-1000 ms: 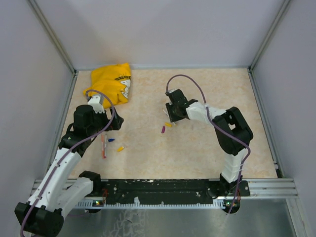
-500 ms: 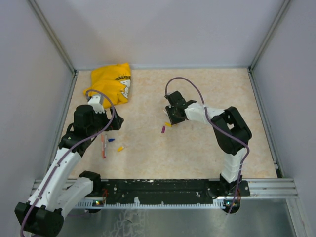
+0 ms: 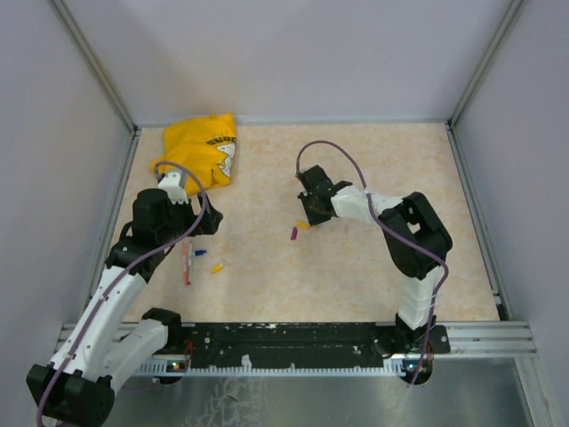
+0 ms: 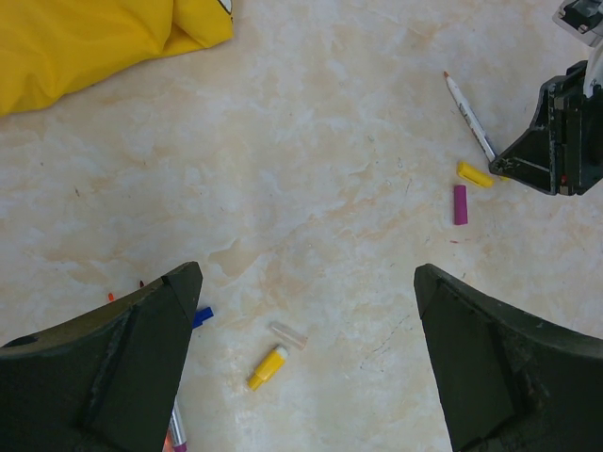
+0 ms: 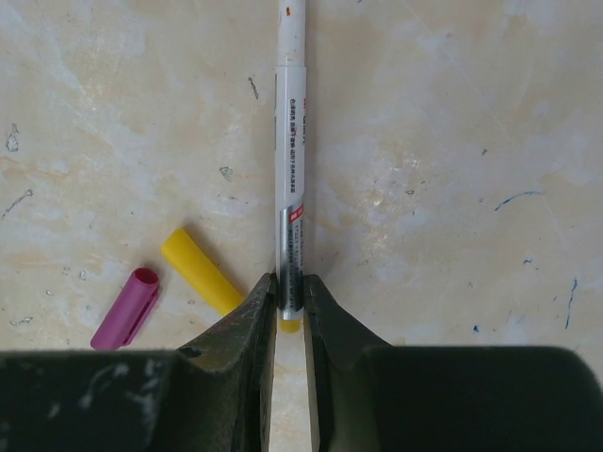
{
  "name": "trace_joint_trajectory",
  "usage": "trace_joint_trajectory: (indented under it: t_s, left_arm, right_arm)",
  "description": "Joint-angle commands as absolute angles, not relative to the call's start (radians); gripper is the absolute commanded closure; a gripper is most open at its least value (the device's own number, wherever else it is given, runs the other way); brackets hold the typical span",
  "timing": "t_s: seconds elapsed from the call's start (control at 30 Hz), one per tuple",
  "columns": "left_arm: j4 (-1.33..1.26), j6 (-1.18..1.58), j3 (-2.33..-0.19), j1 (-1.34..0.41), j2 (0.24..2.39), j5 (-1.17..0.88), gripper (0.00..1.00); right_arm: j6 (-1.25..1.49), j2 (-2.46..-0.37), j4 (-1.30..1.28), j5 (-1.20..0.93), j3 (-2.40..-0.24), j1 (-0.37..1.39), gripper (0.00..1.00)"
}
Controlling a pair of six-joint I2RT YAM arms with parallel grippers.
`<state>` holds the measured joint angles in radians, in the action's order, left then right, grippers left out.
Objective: Insert the pens into the pen caps
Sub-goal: Pick up the pen from the center of the board.
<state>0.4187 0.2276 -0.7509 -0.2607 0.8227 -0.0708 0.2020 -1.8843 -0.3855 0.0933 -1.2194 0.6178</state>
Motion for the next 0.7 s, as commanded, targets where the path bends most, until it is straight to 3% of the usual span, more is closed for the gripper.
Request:
trace_joint_trajectory:
  t_s: [0.0,0.2,0.67]
  left_arm:
    - [0.407,0.231,-0.755,-0.253,0.818,-0.061,0.00]
    - [0.400,0.253,-0.753,-0.254,0.796,-0.045,0.01]
    - [0.210,0.508,-0.782,-0.259,0.777,-0.368,0.01]
  right_arm:
    - [0.202,-1.854,-0.385,0.119,-1.221,0.625,0.86]
    - [0.218,-1.741,-0.362,0.159,-1.174,0.624,0.88]
    - [0.497,-1.244,-0.079,-0.063,-0.846,0.626,0.88]
